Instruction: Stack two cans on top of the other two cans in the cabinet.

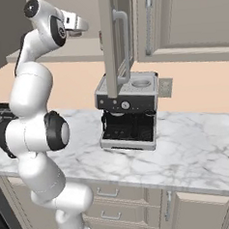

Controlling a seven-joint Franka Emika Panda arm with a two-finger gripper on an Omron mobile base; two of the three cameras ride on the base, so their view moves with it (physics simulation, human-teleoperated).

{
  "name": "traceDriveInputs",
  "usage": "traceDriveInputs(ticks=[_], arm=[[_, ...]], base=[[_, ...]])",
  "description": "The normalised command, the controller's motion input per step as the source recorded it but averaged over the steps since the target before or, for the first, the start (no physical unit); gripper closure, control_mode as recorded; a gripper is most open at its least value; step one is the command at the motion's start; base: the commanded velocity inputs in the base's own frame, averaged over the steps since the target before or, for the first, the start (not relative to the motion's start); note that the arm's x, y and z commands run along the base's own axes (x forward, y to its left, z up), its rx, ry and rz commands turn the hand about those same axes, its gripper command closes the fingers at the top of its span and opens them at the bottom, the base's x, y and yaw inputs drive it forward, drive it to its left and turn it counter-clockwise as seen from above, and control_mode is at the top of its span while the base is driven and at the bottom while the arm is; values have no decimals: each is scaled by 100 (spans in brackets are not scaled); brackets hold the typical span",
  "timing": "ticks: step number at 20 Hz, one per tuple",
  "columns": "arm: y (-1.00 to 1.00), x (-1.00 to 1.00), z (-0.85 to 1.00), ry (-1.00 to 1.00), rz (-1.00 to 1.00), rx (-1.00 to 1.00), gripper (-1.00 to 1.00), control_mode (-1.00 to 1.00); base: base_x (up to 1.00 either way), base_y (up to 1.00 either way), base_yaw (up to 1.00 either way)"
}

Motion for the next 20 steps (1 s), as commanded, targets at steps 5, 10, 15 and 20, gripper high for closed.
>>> traceDriveInputs(ticks=[5, 10, 15, 20], arm=[[-38, -13, 16, -7, -3, 0, 100, -100], [-45, -3, 12, -4, -1, -1, 100, -100], [-44, 0, 11, 0, -2, -1, 100, -100], [-39, -1, 0, 0, -2, -2, 100, -100]], base=[[0, 0, 0], [0, 0, 0], [0, 0, 0], [0, 0, 0]])
